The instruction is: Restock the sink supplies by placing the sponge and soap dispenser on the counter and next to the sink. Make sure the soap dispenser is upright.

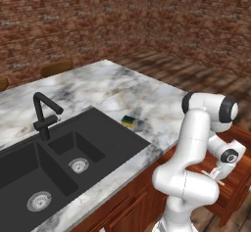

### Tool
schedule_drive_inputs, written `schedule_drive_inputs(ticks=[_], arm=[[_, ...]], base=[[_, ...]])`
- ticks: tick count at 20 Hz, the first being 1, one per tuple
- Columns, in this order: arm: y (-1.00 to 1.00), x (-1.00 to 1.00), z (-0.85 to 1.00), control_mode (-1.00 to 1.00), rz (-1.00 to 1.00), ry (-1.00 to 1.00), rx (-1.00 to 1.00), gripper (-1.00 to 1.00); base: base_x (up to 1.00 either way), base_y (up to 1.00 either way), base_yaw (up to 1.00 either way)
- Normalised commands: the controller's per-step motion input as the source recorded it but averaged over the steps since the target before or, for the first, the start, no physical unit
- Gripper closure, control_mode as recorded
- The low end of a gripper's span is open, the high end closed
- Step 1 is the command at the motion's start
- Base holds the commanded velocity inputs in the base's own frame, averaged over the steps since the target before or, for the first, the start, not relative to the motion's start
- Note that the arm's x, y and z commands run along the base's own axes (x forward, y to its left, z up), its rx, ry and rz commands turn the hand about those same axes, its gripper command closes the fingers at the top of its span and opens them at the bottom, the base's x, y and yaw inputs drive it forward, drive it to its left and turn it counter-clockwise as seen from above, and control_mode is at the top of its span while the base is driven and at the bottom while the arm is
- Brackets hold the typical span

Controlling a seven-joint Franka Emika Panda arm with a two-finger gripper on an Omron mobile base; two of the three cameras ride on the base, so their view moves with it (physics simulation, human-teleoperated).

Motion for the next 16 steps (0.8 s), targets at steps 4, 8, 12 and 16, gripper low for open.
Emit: schedule_drive_inputs(ticks=[4,8,12,16], arm=[[0.0,-0.16,0.86,-1.0,0.0,0.0,0.0,1.0],[0.0,-0.01,0.83,-1.0,0.0,0.0,0.0,1.0],[0.0,0.0,0.89,-1.0,0.0,0.0,0.0,1.0],[0.0,0.0,0.96,-1.0,0.0,0.0,-0.01,1.0]], base=[[0.0,0.0,0.0],[0.0,0.0,0.0],[0.0,0.0,0.0],[0.0,0.0,0.0]])
